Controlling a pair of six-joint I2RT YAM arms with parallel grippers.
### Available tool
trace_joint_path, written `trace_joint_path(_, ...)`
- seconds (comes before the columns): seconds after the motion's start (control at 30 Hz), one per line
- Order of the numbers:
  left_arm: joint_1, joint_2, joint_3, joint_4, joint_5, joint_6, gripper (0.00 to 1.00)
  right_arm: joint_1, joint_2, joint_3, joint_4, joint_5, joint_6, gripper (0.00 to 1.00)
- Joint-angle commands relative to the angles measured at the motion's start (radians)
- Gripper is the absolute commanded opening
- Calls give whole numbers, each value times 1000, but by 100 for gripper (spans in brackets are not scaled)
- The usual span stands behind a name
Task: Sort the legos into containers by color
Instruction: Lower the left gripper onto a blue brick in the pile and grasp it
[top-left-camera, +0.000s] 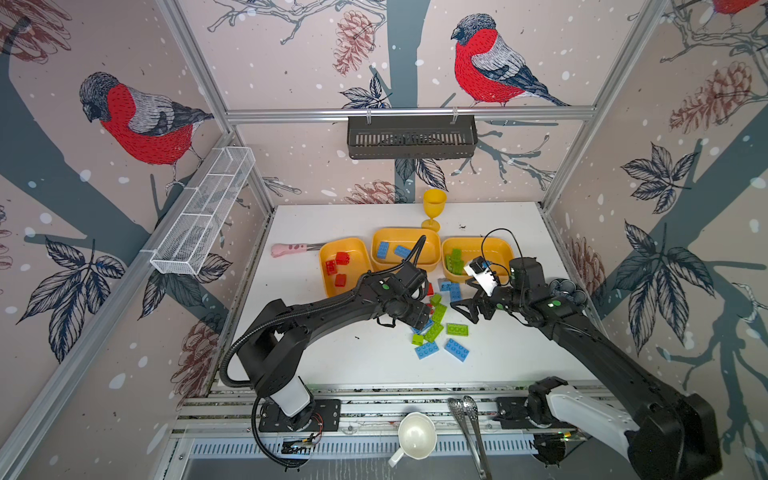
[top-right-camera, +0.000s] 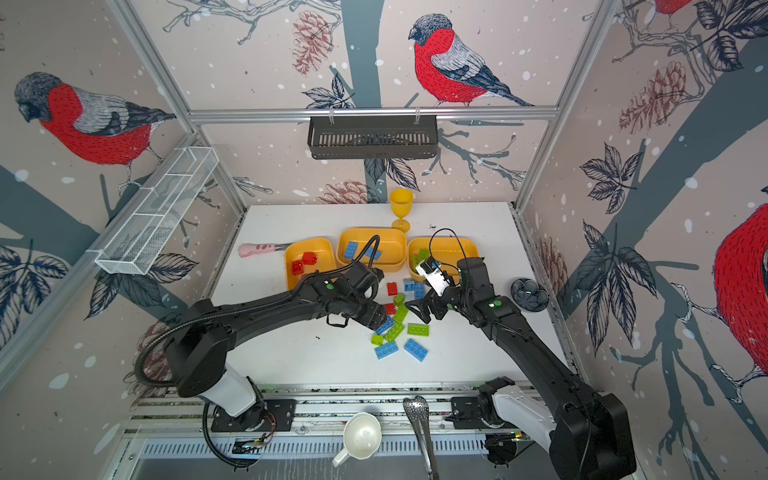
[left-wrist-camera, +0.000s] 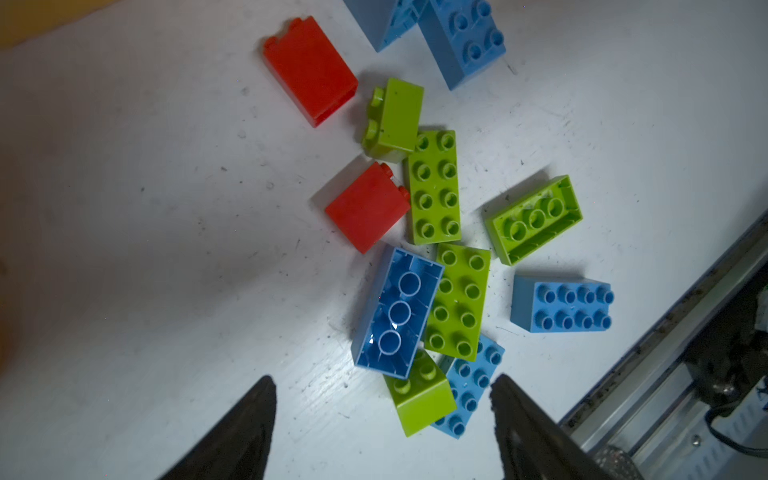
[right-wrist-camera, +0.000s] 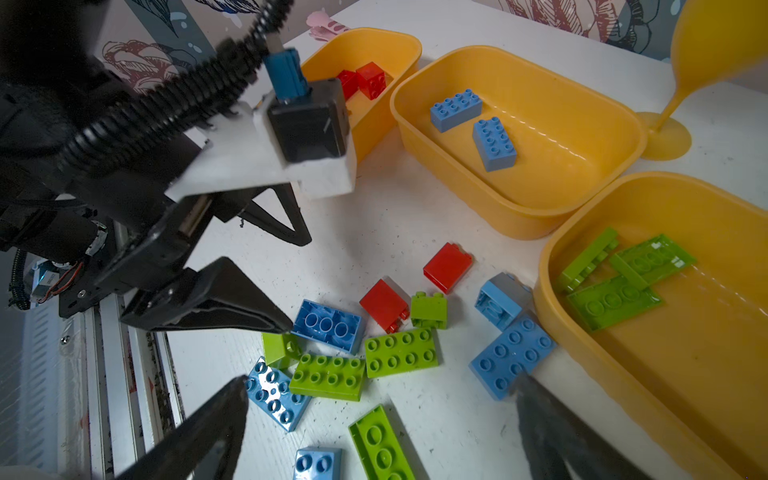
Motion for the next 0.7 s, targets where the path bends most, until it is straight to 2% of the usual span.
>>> trace_joint_path(0.0,-9,39,3,61,18,147,79,-6,-10,-11,-7,-14,-5,99)
trace_joint_path(0.17,-20,103,21,61,10,221,76,-12,-11,-14,-10,-13,-4,99)
trace_joint_path(0.4,-31,165,24,79,-5,256,68,-16,-8,-15,-21,-8,-4,99)
trace_joint_path(0.53,-31,179,27,73,-37,260,51,-19,-13,-9,-33,-4,-8,100)
trace_joint_path(0.67,-31,183,18,80,-31,264,45,-18,-13,-8,-35,-4,-7,99)
